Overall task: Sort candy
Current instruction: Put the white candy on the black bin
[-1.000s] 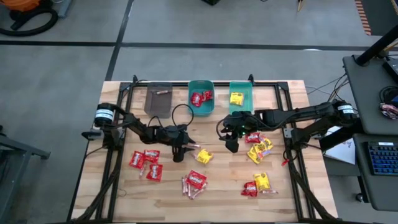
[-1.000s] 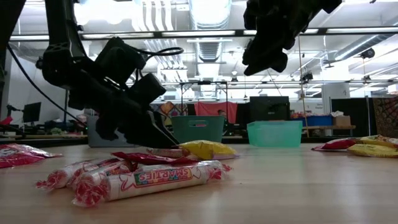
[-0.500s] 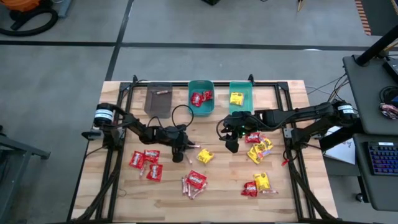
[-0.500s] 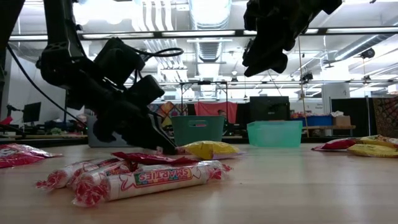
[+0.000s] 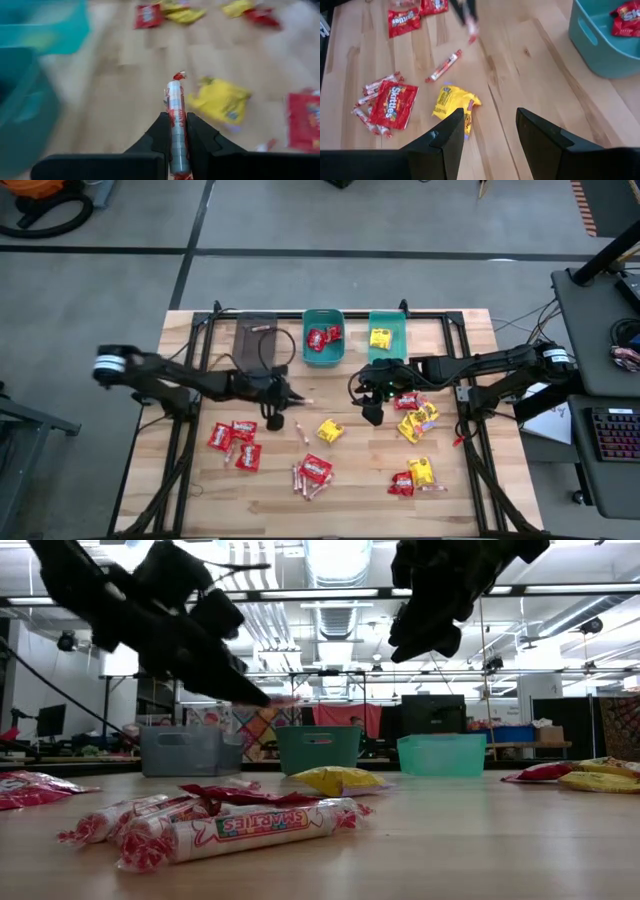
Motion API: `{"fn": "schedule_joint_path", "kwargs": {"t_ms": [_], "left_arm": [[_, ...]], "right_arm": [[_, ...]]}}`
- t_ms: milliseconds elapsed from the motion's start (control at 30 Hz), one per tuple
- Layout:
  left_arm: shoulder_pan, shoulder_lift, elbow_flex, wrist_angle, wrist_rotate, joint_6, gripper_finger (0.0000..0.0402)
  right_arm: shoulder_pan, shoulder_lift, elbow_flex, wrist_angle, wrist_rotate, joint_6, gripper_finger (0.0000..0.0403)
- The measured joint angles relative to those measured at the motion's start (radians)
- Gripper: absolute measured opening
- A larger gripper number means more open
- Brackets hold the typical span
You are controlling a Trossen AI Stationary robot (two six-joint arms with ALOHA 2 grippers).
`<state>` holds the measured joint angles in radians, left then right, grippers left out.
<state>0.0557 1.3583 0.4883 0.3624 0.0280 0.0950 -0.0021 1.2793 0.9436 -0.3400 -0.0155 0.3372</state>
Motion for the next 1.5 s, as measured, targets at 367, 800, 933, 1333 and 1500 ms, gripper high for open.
{"fn": "schedule_joint_path", "kwargs": {"t_ms": [367,800,933,1333,1500], "left_arm": [[0.252,-0.381,0.105,-0.727,-0.513,-0.147,0.0014],[0.739,-0.288,0.110,-0.685,0.073,0.338,0.0019],[0.801,-0.205,0.151,-0.685,0.098,0.378,0.0021],[0.843,0.030,0.275,-0.718,0.068,0.456,0.0023],[0.849,0.115,0.344,-0.719,0.067,0.460,0.0023]], "right_arm": [[0.000,0.000,0.000,0.029,0.020,-0.007,0.0171],[0.000,0.000,0.000,0.031,0.020,-0.023,0.0171],[0.000,0.000,0.000,0.031,0.020,-0.023,0.0171],[0.000,0.000,0.000,0.031,0.019,-0.037,0.0171],[0.000,0.000,0.000,0.031,0.019,-0.041,0.0171]]}}
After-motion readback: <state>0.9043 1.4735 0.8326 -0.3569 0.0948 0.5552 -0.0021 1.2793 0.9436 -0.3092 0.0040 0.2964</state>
